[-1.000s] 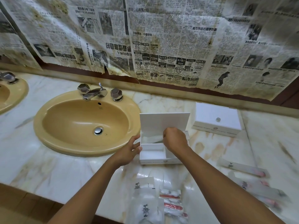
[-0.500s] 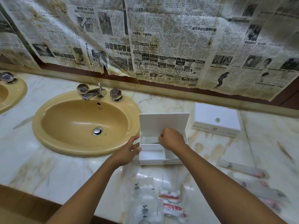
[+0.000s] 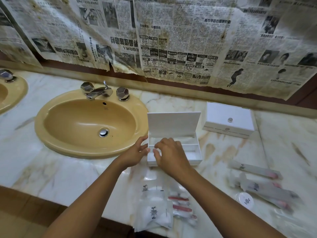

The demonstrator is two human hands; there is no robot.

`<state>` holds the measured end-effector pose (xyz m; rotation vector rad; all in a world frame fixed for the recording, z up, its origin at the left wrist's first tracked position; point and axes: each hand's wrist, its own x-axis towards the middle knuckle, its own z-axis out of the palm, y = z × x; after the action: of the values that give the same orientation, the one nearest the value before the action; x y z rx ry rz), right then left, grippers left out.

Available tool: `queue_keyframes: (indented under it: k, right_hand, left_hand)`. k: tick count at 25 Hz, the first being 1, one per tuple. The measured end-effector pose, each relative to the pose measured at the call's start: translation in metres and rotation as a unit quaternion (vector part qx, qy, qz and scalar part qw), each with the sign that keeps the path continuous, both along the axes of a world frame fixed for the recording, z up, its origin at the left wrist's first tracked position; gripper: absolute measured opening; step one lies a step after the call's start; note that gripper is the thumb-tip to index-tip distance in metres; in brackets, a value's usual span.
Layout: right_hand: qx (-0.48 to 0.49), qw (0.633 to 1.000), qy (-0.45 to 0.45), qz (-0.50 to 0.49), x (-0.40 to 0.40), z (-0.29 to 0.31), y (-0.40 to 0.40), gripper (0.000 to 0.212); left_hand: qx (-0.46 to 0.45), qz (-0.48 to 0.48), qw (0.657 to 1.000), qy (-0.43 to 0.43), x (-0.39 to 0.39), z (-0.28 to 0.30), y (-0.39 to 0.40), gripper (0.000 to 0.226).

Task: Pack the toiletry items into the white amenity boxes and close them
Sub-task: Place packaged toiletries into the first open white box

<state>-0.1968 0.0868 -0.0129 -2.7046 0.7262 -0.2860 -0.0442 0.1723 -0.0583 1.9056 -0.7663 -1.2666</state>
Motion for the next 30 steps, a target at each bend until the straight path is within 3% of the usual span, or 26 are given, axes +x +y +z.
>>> queue_keyframes:
  k: [3,7,12,15,21,26,30]
  right_hand:
    - [-0.040,0.996,-0.037,0.066,-0.015,-0.012,0.036,0.013]
    - [0.079,0.976,0.135,0.151,-0.036,-0.017,0.061,0.046]
    - [0.054,0.948,0.219,0.224,-0.053,-0.033,0.070,0.090]
    - [0.025,0.938,0.248,0.242,-0.058,-0.046,0.073,0.104]
    - [0.027,0.960,0.183,0.209,-0.051,-0.063,0.071,0.079]
    - [0.018,0.974,0.166,0.153,-0.038,-0.056,0.058,0.081]
    - [-0.014,0.983,0.116,0.142,-0.036,-0.053,0.061,0.055]
  left_hand:
    - [-0.002,-0.002,1.000,0.000,0.000,-0.002,0.001,0.053]
    - [-0.002,-0.006,1.000,0.004,-0.001,0.000,0.001,0.055]
    - [0.003,0.003,1.000,0.009,-0.006,0.007,0.001,0.056]
    - [0.001,0.002,1.000,0.003,-0.006,0.007,0.001,0.056]
    - [0.001,0.002,1.000,0.007,-0.007,0.010,0.002,0.054]
    - [0.004,-0.005,1.000,0.005,-0.006,0.011,0.003,0.055]
    - [0.003,-0.005,1.000,0.005,-0.008,0.014,0.003,0.053]
